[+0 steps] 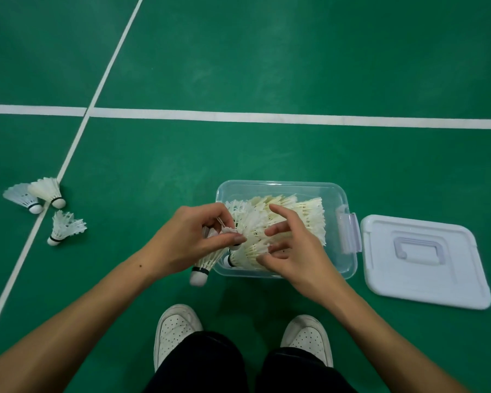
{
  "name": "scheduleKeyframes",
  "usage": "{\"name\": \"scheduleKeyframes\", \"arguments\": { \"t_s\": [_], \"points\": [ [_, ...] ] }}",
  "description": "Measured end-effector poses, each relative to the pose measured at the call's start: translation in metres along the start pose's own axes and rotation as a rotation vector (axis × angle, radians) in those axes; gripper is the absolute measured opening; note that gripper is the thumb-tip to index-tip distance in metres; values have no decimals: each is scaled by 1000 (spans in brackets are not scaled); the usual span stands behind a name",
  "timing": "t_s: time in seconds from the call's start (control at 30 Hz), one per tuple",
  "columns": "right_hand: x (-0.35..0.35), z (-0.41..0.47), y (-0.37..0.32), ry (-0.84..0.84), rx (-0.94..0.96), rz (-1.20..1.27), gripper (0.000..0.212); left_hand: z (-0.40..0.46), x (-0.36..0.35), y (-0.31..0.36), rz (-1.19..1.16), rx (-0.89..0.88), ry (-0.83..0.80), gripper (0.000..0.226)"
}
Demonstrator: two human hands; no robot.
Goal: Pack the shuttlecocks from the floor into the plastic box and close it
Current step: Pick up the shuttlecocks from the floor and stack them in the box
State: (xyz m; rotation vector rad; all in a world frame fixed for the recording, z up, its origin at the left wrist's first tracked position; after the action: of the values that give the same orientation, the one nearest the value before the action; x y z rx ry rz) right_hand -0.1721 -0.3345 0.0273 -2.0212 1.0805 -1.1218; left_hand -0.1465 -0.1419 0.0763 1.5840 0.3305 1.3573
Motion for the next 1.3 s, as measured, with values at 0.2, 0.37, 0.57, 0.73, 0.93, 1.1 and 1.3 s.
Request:
{"name": "scheduleKeyframes", "arguments": {
  "t_s": [0.2,0.37,0.57,0.73,0.93,1.1,1.3],
  "points": [
    [45,-17,-19,126,85,39,76,24,-7,22,21,-30,-217,28],
    [46,-26,-49,147,294,-111,81,51,-17,34,68,-55,-330,28],
    [53,-8,-36,182,288,-137,82,68,-31,47,97,-144,-319,27],
    [74,-20,-26,322,306,-138,66,62,-17,43,8,-113,-163,46],
    [73,-41,10,331,219,-105,56,29,0,9,59,-15,-106,44],
    [50,-38,18,307,152,-156,52,18,-5,3,115,-14,-92,35],
    [38,-28,11,238,149,-240,53,20,-7,5,176,1,-87,44]
  ]
}}
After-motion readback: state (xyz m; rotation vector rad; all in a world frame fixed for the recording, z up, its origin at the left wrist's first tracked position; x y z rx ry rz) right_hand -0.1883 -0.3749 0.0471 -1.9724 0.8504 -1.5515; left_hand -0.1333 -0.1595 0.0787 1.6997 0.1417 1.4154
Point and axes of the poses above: each hand's wrist, its own z-axis towards the middle knuckle, its own x-axis out of the back of the hand, y = z × x, the point moved 9 cm from there along z, towards the middle knuckle, and after that the axes turned 13 degrees about -x, right-handed, at the moved point
